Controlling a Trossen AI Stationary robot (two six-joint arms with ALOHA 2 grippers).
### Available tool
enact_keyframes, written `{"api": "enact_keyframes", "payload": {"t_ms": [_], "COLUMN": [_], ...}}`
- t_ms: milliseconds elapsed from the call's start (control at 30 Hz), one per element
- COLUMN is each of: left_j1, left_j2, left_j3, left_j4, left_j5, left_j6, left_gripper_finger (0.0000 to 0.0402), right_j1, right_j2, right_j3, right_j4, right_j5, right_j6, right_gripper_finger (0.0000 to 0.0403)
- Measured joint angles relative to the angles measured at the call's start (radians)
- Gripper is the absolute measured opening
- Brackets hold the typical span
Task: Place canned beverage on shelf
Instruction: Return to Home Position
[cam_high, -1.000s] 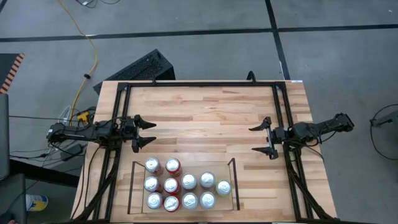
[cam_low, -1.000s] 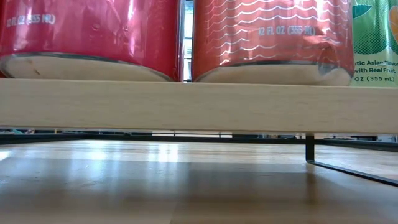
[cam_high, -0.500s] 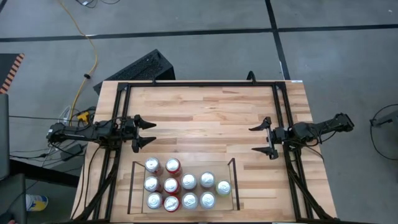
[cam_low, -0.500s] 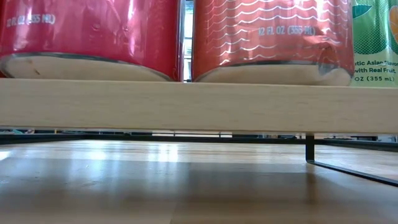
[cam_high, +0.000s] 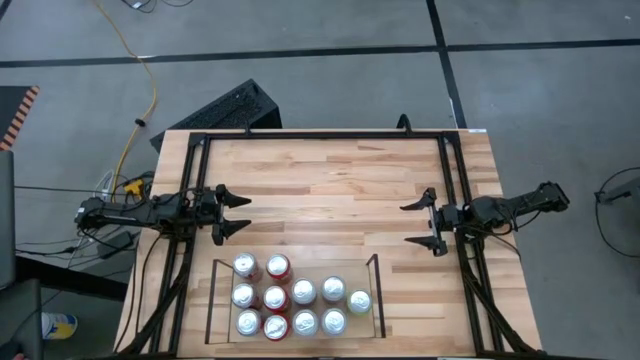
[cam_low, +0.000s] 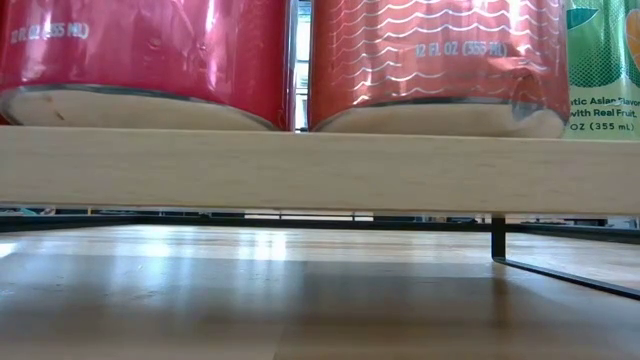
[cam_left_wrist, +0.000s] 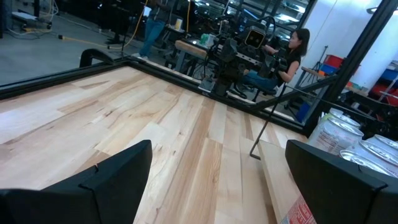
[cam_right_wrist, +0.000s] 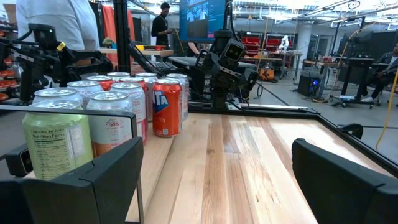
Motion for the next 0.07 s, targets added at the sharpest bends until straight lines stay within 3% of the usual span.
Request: {"api": "enact_keyframes", "payload": {"t_ms": [67], "left_j1": [0.0], "left_j2": [0.0], "left_j3": [0.0], "left_j4": [0.0], "left_j5": [0.0], "left_j6": [0.0], "left_gripper_finger": [0.0355], "right_j1": [0.0], "right_j2": [0.0], "right_j3": [0.0], "right_j4": [0.0], "right_j5": [0.0], "right_j6": [0.0], "right_gripper_finger": [0.0393]}}
